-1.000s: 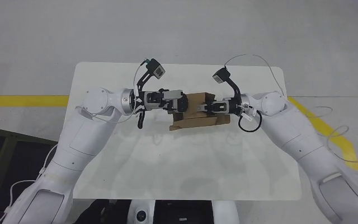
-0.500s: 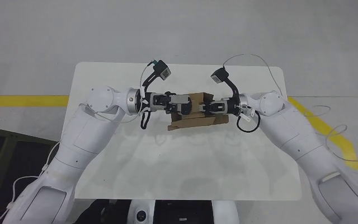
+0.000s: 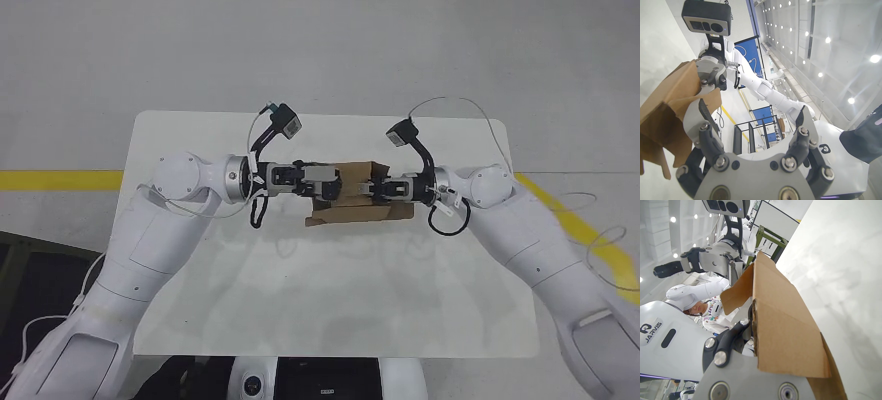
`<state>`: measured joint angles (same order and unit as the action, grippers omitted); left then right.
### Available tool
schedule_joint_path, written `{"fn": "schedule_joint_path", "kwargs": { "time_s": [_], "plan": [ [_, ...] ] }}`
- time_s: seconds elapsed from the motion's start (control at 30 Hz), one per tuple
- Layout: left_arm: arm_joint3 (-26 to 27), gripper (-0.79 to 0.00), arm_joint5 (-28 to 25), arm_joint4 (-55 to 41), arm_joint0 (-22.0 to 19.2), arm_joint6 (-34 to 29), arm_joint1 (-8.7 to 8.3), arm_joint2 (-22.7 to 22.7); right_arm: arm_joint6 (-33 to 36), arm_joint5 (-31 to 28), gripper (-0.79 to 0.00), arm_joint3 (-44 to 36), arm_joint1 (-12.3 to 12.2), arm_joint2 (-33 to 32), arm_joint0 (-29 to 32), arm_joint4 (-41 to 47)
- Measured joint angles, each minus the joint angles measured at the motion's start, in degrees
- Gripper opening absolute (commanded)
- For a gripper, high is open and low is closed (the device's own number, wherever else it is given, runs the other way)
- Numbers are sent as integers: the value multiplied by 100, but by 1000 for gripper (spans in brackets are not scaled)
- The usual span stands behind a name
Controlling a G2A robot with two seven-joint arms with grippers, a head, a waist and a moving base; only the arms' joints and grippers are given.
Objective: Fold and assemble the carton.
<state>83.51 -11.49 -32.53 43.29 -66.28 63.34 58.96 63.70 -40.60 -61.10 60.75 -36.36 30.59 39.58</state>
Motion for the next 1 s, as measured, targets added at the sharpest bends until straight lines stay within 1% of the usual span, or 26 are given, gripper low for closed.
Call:
{"fn": "schedule_joint_path", "kwargs": {
  "time_s": [0.2, 0.4, 0.73, 1.0],
  "plan": [
    [-36, 0, 99, 275, 163, -57, -51, 109, 9, 10, -785, -70, -110, -165, 72, -43],
    [5, 0, 168, 455, 300, -70, -95, 224, 149, 149, -785, -338, -179, -204, 177, 30],
    [19, 0, 206, 582, 291, -180, -147, 425, 431, 431, -785, -698, -199, -131, 259, 231],
    [4, 0, 150, 542, 204, -227, -140, 434, 679, 678, -785, -932, -192, -71, 275, 373]
  ]
}}
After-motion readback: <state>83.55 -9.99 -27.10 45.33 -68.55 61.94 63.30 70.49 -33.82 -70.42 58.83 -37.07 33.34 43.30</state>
